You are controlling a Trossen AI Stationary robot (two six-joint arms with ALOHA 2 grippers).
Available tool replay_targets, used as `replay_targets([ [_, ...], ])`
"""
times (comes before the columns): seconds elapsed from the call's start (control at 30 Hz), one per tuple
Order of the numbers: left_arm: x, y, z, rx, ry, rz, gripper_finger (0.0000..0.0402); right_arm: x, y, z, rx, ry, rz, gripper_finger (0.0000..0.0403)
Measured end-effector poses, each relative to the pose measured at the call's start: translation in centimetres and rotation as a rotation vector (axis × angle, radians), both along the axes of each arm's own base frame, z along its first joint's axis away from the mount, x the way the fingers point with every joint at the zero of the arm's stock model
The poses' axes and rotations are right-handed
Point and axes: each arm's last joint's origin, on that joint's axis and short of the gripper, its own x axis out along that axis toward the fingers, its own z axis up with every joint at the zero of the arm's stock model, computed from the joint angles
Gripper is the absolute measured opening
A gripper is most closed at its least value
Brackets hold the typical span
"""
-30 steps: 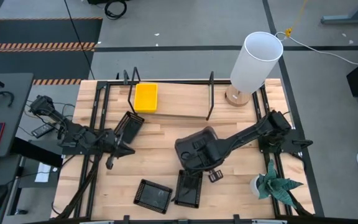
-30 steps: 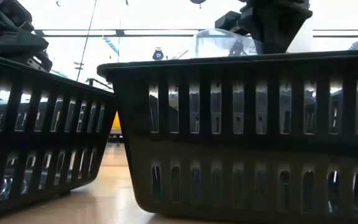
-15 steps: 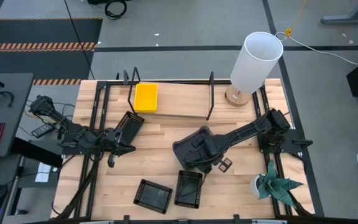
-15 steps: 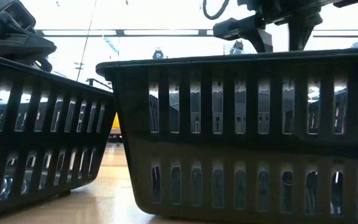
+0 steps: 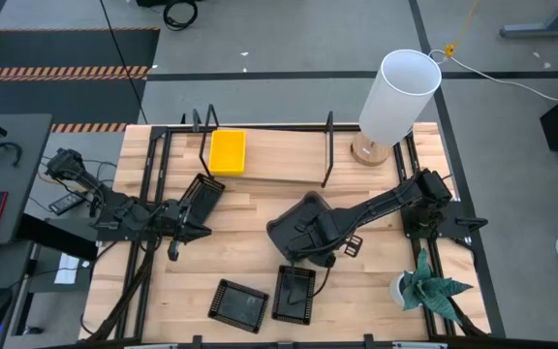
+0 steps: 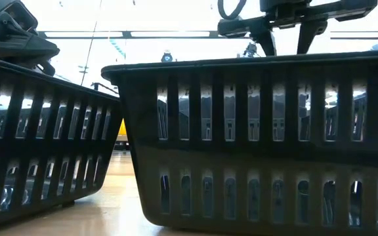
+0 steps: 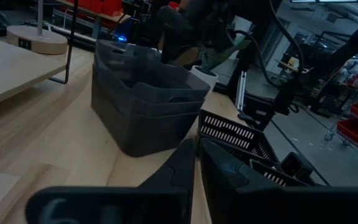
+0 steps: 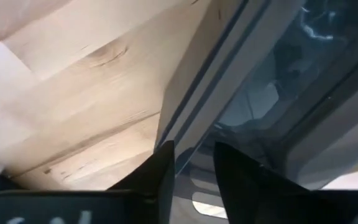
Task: Stack baskets on shelf by color
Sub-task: Put the stack of light black bins on the shelf
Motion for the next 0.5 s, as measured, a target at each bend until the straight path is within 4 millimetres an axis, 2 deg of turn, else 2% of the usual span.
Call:
replay_targets([
  [0.33, 0.0, 0.0, 0.0, 0.008, 0.000, -0.001, 0.0036, 0.2, -2.2, 0.1, -0.030, 0.055, 0.002, 0.0011],
  [0.5, 0.0, 0.0, 0.0, 0.009, 0.000, -0.001, 0.0030, 0.5, -4.1, 0.1, -0.075, 0.063, -0.022, 0.0017],
])
